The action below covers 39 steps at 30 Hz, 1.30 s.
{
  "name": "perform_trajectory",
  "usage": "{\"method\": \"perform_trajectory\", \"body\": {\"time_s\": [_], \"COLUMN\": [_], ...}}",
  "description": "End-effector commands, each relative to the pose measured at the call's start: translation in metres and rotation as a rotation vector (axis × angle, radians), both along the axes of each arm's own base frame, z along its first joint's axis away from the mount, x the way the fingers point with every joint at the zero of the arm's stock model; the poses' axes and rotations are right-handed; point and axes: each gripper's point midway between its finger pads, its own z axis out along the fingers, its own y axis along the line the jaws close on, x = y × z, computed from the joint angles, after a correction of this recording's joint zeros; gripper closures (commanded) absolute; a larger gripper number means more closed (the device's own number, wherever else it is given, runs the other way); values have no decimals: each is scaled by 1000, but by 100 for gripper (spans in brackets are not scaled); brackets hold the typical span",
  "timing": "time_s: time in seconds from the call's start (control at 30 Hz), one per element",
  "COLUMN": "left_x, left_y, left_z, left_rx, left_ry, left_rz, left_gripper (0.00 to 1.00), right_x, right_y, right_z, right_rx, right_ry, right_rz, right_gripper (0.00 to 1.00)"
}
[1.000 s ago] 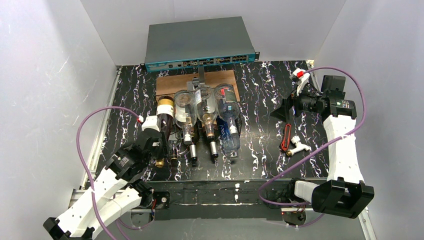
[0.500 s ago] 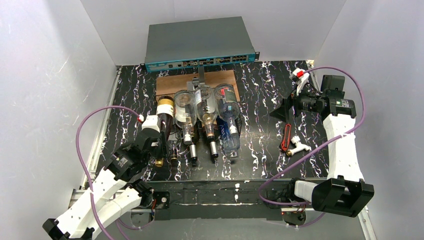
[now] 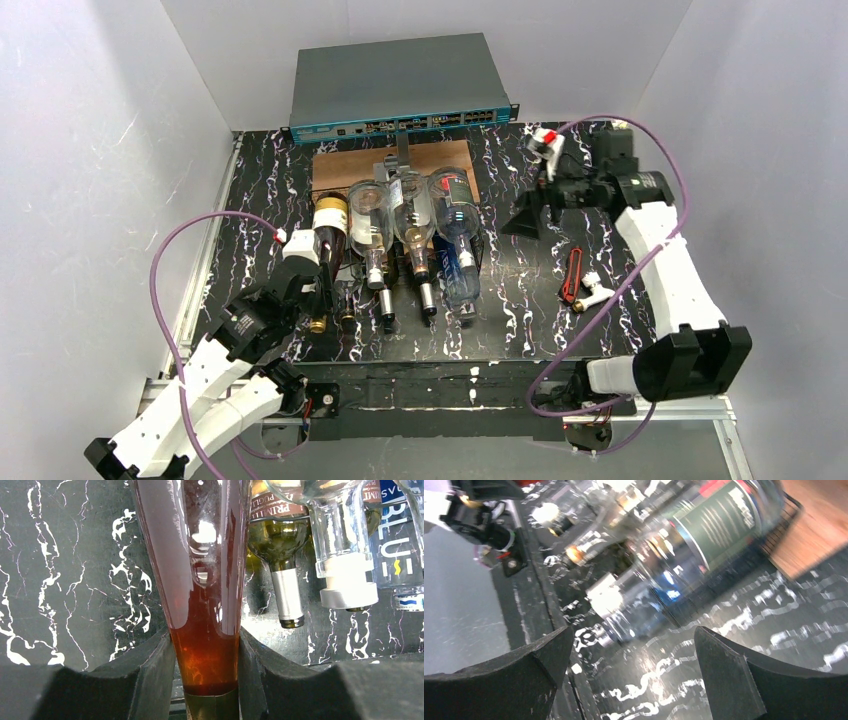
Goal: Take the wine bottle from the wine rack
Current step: Pick up the wine bottle from the wine rack.
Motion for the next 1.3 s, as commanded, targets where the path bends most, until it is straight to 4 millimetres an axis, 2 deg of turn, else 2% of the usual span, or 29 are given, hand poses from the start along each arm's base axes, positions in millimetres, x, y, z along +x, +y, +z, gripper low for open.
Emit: {"method": "perform_trajectory", "body": {"time_s": [0.0,0.13,0.3,0.43,0.63,0.67,0.8,0.97,1.1,1.27], "left_x": [39,37,40,42,44,44,43,41,39,35], "left_y": [11,11,9,7,5,5,4,5,7,11], "left_z": [101,103,106,107,107,107,107,104,100,93], "left_rx": [-154,-187,-220,-230,-245,-247,-258,-263,-271,-295], "left_ry": [-355,-343,-337,-333,-328,-327,-326,-325,-322,-314], "left_rz": [174,206,234,247,255,256,258,256,265,298], "left_gripper": [100,100,100,100,100,100,100,100,100,100], "right_x": [-8,-15,-25,-31,-28,-24,-29,-39,-38,-32], "right_y": [52,106,163,200,247,252,281,306,317,327], "right_z": [32,42,52,57,52,49,42,28,15,9], "right_rx": [45,83,131,194,195,187,167,132,119,135], "right_ry": [3,49,111,220,293,308,395,469,542,633], "right_rz": [133,244,311,298,203,166,89,-9,-79,-156], "right_gripper": [0,0,0,0,0,0,0,0,0,0]}}
